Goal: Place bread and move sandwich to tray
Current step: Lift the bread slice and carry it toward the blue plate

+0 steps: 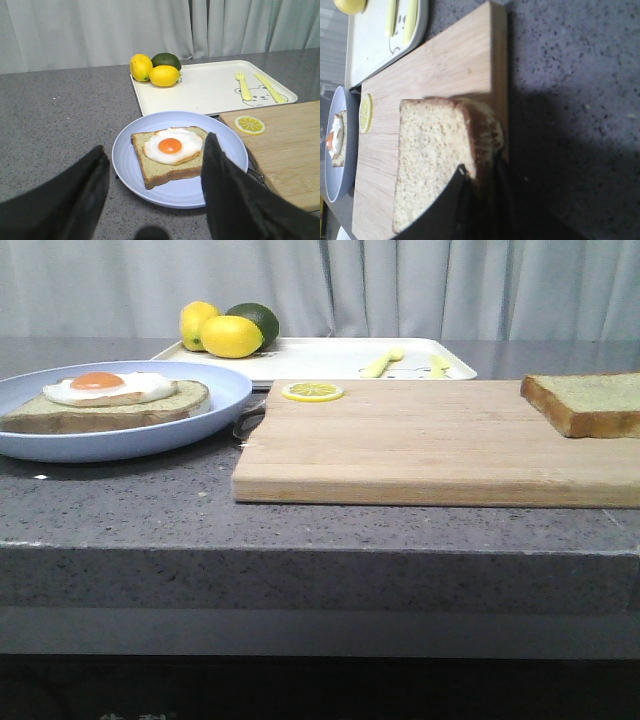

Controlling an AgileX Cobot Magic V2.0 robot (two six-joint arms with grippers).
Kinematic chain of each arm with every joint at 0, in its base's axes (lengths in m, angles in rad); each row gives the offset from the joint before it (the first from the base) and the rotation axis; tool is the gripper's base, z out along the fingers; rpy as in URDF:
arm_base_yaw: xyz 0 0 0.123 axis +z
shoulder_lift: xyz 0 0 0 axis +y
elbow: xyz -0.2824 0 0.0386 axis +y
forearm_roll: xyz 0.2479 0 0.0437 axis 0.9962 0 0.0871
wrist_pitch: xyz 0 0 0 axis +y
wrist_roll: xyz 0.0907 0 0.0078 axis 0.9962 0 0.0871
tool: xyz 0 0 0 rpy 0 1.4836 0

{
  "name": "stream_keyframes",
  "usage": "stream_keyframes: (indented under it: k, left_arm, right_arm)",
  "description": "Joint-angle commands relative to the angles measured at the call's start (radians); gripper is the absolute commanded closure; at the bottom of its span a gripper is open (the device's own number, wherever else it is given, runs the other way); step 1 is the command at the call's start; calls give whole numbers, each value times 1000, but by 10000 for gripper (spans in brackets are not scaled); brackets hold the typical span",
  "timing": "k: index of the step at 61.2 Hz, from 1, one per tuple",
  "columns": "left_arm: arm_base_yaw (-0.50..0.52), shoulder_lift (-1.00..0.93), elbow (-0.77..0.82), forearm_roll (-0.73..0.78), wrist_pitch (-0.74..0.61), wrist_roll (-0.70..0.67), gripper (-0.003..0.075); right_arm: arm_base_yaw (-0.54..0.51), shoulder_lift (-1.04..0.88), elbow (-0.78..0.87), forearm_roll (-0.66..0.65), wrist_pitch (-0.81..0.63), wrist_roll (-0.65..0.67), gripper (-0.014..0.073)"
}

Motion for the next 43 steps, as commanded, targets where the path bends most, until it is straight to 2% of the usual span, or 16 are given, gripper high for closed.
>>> stream_keyframes:
  k: [1,20,28,43]
  left_arm:
    - [-9,16,-32,1,-72,0,311]
    - [-9,16,-32,1,-72,0,311]
    - [-9,16,-32,1,-72,0,311]
    - [-9,16,-32,1,-72,0,311]
  right_arm:
    - [3,-86,-31,74,144,-12,496]
    - [63,-212,-31,138,144,-12,496]
    - [161,-246,-31,174,144,-12,496]
    - [384,-248,-31,433,121,-12,496]
